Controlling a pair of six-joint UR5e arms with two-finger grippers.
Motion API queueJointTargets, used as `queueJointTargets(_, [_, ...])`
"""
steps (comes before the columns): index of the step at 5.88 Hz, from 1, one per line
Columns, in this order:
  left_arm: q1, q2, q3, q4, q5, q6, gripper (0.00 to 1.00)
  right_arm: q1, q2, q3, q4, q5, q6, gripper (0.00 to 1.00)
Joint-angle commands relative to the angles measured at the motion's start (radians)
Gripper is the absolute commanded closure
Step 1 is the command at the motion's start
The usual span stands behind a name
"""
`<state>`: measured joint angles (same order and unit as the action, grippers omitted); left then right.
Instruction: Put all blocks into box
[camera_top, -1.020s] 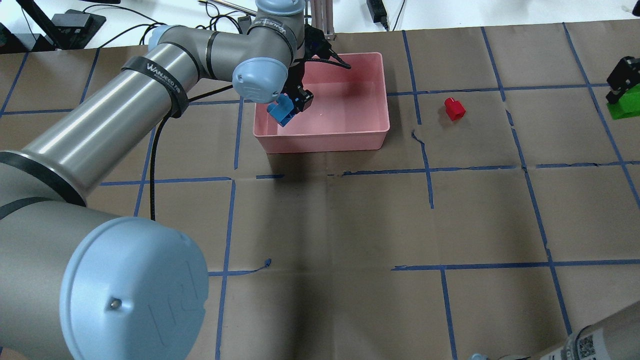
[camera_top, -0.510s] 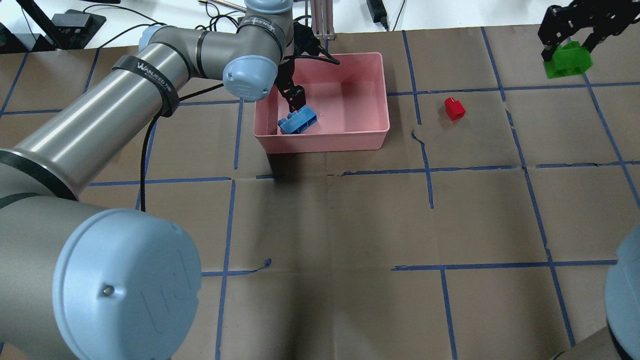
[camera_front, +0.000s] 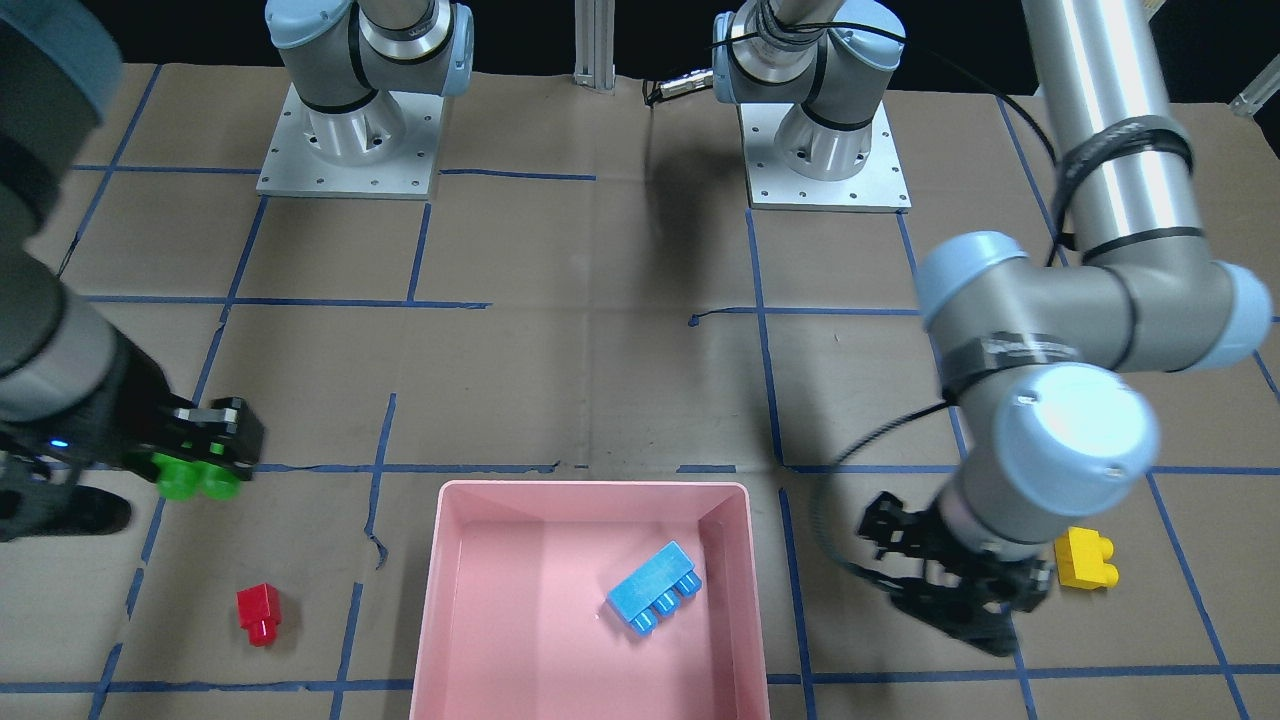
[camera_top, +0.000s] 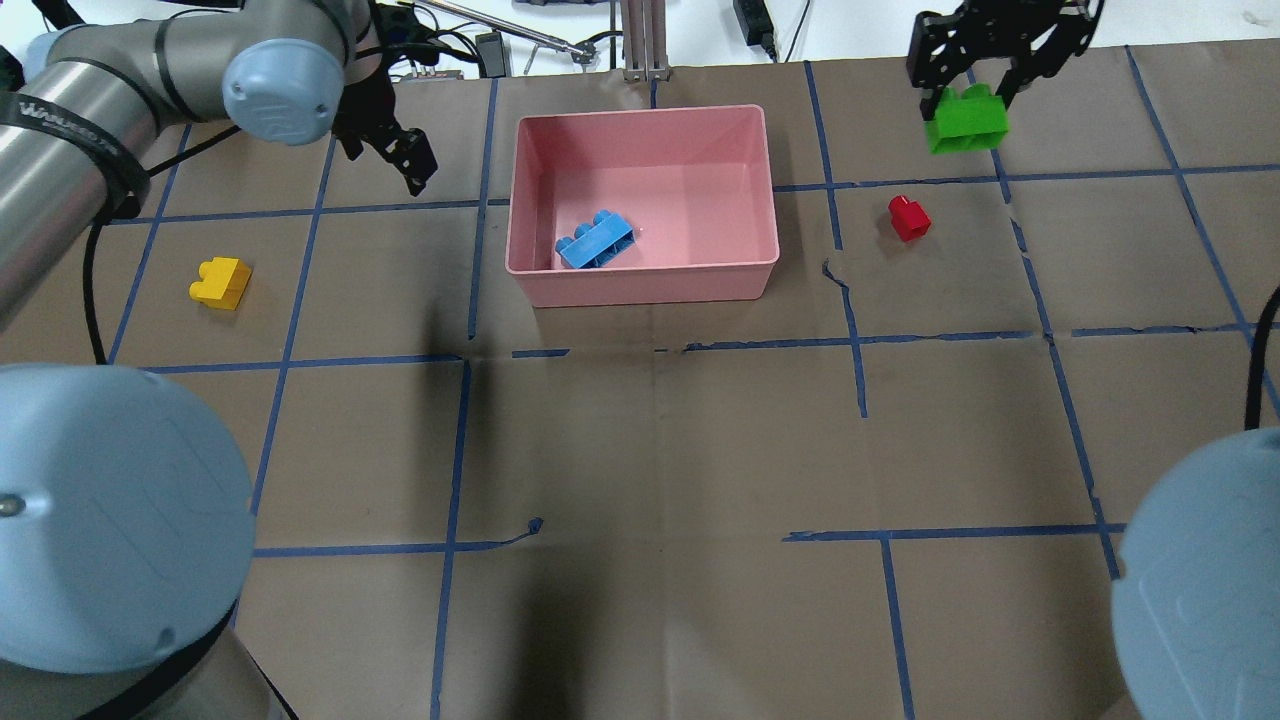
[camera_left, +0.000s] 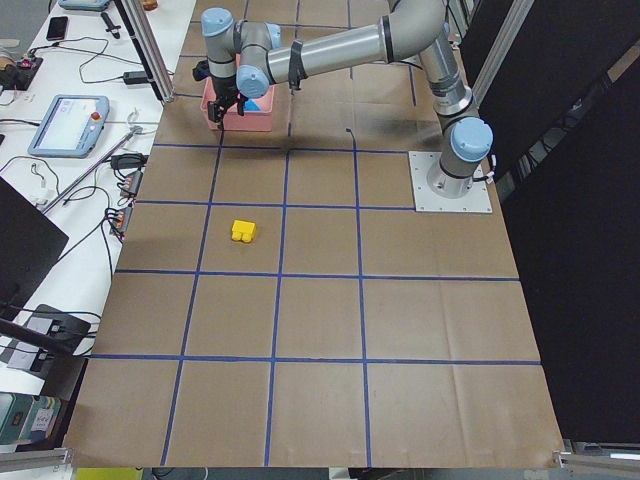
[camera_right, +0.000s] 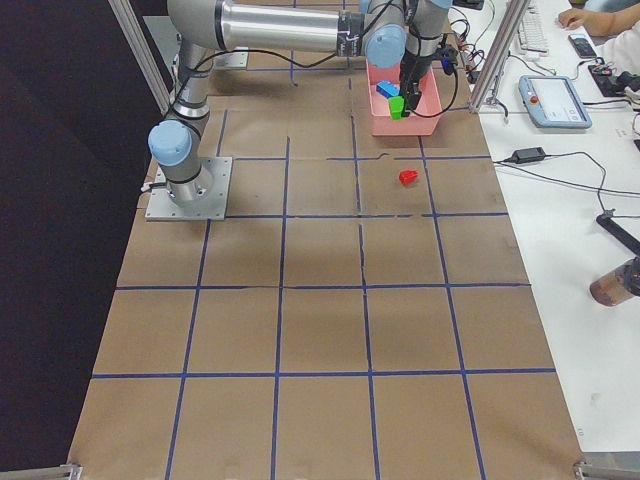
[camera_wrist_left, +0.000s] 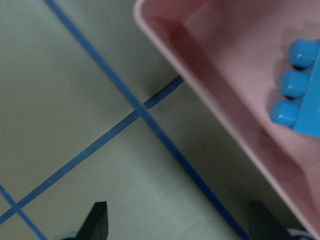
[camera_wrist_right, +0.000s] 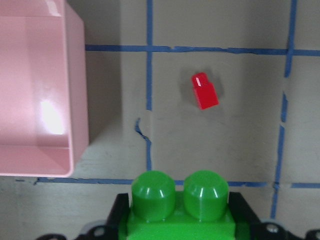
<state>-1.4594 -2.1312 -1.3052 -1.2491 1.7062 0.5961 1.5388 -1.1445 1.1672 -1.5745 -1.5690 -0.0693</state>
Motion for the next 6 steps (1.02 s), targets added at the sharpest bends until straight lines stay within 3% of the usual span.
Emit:
queueJointTargets(1, [0.216,-0.002,-0.069,0.002,0.004,0.010,0.01,0.180,0.131,-0.093,-0.028,0.023,0.145,0.69])
queueJointTargets(3, [0.302,-0.030,-0.091,0.014,0.004,0.040,0.01,0.256,0.280,-0.124,-0.135,0.049,0.216,0.69])
queueJointTargets(4, [0.351,-0.064,-0.104,0.078,0.003,0.095,0.01,0.256,0.322,-0.123,-0.206,0.049,0.217,0.68])
queueJointTargets(5, [0.356,-0.090,-0.124,0.144,0.004,0.122,0.01,0.256,0.339,-0.121,-0.211,0.050,0.220,0.13])
queueJointTargets(6, [0.356,-0.111,-0.121,0.164,0.004,0.116,0.01,0.257,0.336,-0.121,-0.202,0.056,0.236,0.01])
